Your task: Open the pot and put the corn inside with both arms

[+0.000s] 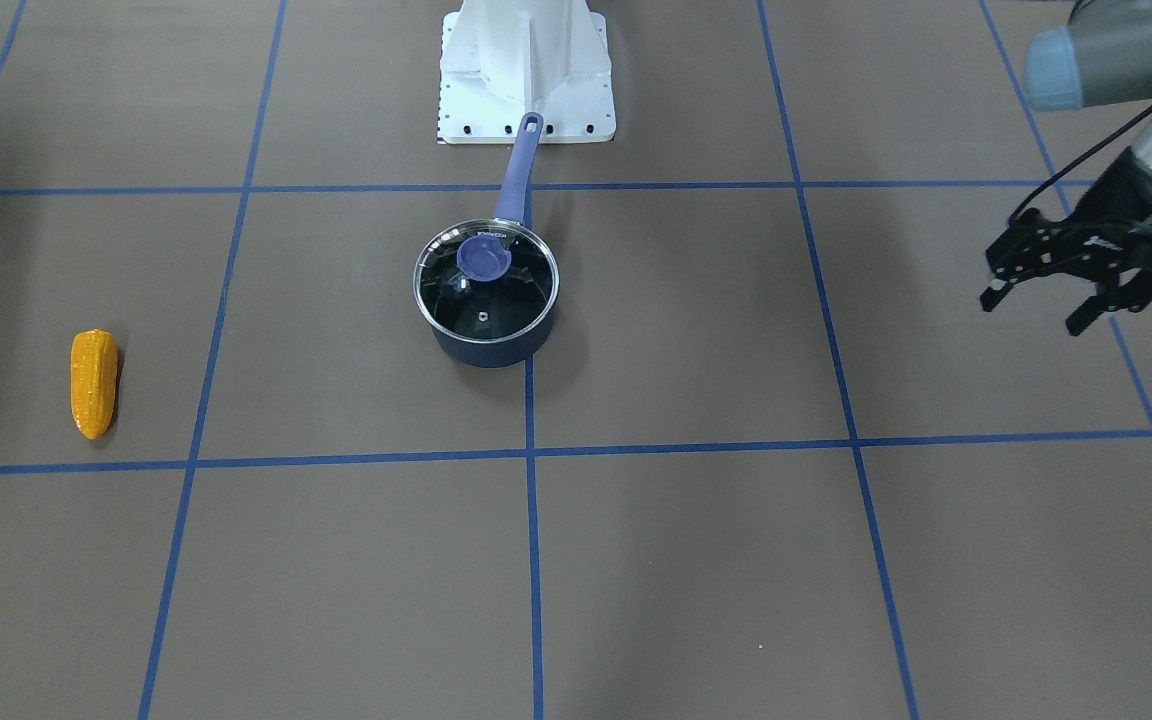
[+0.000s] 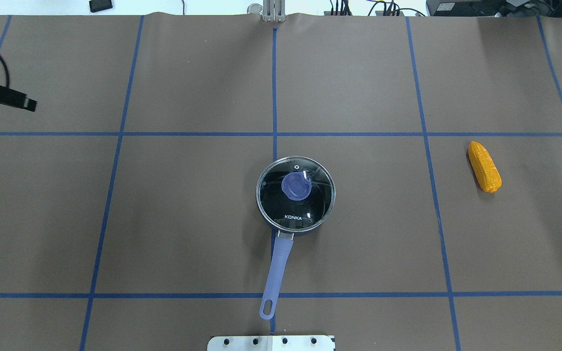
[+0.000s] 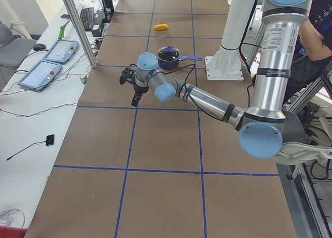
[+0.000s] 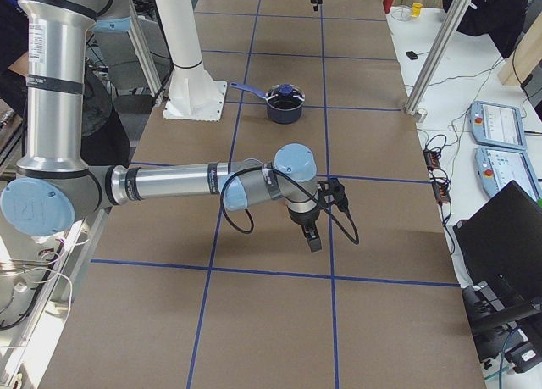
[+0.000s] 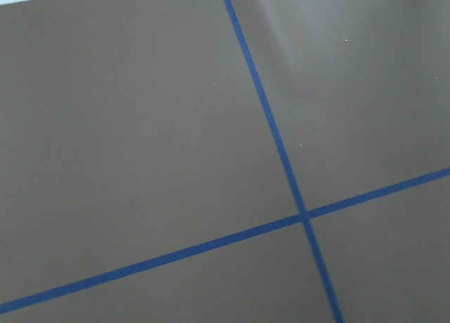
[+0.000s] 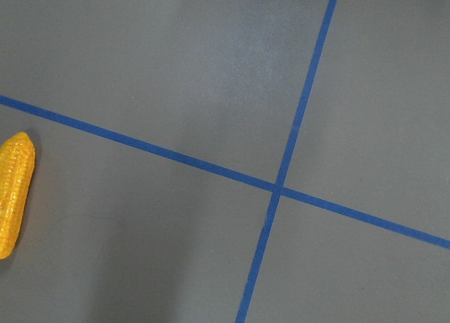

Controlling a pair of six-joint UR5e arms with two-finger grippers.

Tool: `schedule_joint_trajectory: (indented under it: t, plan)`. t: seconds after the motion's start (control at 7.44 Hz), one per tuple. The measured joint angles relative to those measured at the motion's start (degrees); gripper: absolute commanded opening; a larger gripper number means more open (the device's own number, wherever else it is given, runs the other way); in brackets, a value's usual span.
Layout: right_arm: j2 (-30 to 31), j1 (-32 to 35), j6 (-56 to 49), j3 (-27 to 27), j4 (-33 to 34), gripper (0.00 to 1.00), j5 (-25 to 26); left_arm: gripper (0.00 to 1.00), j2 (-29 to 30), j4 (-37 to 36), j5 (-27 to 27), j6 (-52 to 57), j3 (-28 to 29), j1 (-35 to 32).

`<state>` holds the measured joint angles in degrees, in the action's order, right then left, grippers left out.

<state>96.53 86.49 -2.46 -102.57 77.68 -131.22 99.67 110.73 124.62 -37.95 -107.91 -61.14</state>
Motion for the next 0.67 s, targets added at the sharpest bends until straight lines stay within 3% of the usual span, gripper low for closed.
schedule_joint_trajectory:
  t: [0.4, 0.67]
  plan:
    - [0.19, -0.01, 0.00, 0.00, -0.05, 1.00, -0.75, 1.00, 17.00, -18.36, -7.79, -12.45, -1.72, 13.92]
    - [0.20, -0.01, 0.02, 0.00, -0.07, 1.00, -0.85, 1.00, 30.42, -30.53, -12.94, -21.49, 0.35, 22.83]
